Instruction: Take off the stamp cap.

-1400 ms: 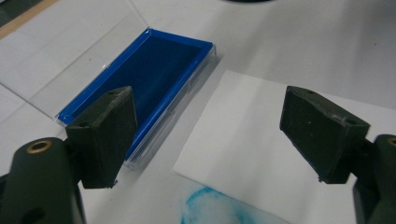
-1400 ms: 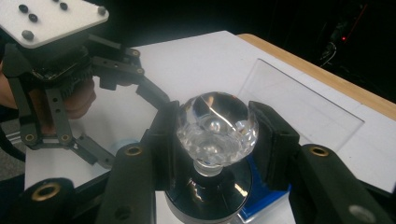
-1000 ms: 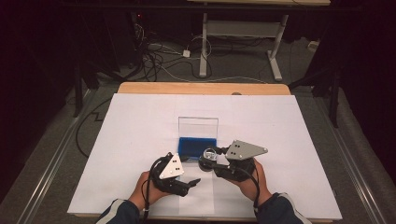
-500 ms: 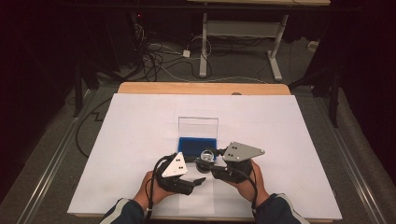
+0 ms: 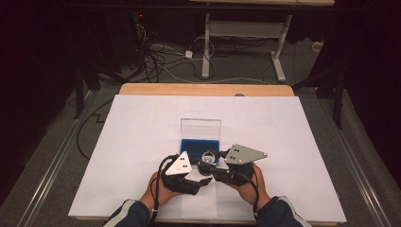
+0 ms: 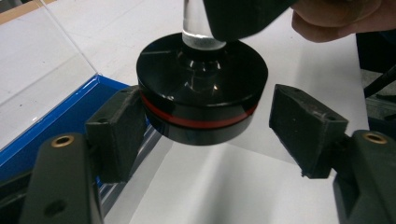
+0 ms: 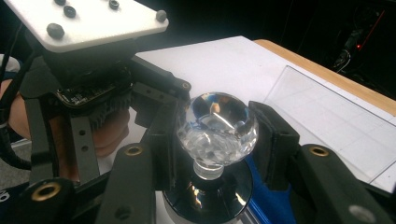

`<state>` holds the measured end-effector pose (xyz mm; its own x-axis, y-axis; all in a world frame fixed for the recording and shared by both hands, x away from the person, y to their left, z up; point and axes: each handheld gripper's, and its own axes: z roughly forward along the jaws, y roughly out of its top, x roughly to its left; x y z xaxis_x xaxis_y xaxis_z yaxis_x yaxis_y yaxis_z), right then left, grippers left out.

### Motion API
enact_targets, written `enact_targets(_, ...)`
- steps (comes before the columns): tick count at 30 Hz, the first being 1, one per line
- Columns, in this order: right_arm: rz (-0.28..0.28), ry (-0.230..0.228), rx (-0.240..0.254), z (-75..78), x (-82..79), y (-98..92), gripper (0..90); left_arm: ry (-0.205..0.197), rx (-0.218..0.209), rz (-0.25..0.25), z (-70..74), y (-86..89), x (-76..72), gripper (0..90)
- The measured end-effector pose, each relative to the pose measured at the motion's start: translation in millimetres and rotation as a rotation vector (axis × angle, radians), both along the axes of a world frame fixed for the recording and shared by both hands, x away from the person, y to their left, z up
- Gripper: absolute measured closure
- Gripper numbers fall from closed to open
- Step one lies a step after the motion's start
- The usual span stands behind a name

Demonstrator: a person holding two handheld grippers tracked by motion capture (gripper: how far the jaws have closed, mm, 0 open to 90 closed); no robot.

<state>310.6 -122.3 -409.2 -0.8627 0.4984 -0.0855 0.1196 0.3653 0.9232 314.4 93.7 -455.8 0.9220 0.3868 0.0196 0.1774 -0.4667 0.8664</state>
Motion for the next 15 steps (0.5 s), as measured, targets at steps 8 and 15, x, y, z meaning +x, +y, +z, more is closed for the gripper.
enact_targets(8,0.008,0.002,0.012,-0.8,-1.0,0.9,56.4,0.019,-0.022,0.005,-1.4,1.3,2.6,26.4)
enact_targets(15,0.021,0.007,0.019,-1.4,-2.0,1.7,56.4,0.015,-0.013,0.0,-3.4,-1.0,2.1,27.5)
